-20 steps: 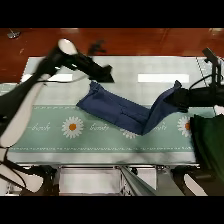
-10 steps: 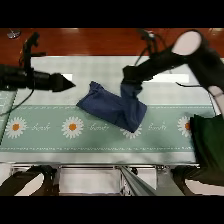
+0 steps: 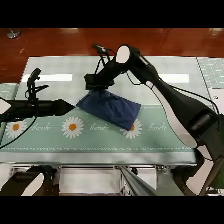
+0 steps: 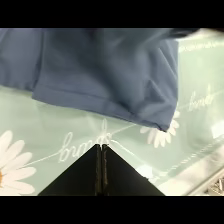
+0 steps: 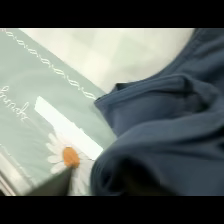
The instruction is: Fold the shirts.
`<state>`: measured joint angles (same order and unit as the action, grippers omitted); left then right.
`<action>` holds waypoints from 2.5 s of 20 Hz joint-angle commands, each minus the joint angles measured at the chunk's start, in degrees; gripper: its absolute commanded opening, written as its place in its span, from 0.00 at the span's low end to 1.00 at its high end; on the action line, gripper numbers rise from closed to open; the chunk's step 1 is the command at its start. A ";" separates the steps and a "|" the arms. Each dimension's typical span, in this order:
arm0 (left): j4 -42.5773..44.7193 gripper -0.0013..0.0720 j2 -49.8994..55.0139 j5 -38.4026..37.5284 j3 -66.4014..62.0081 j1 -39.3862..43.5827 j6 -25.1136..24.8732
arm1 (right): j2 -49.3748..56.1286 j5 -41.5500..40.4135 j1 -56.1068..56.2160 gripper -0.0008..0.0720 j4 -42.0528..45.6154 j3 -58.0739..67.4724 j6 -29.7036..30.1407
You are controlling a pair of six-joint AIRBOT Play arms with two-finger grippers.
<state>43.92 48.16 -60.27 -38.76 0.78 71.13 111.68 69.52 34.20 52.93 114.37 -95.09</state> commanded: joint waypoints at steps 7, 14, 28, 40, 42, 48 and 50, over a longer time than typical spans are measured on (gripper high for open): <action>1.57 0.05 3.61 5.62 1.27 -0.15 0.00 | -15.50 22.73 -19.74 0.88 2.43 1.64 4.31; 1.57 0.05 3.58 4.74 1.42 -0.04 -0.20 | -58.97 -6.60 -31.93 0.88 23.15 -56.87 -9.62; 1.55 0.05 4.00 4.79 2.78 -0.04 -0.20 | -38.03 -24.59 -22.95 0.87 -19.04 -79.56 3.50; 1.55 0.06 4.00 5.20 2.78 -0.04 -0.20 | -24.17 -5.05 -18.32 0.03 -10.29 -44.81 9.27; 1.55 0.06 4.00 5.20 2.78 -0.04 -0.20 | -24.28 2.49 -18.32 0.03 -2.64 -32.30 5.46; 1.55 0.06 4.00 4.44 2.78 -0.04 -0.20 | -24.41 23.26 -22.71 0.03 8.83 -1.33 -0.46; 1.55 0.06 4.00 4.28 2.78 -0.04 -0.20 | -25.44 26.75 -26.95 0.03 9.11 4.04 -2.01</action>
<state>45.45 52.14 -55.46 -35.99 0.71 70.96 86.94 87.44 11.25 58.35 108.03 -94.11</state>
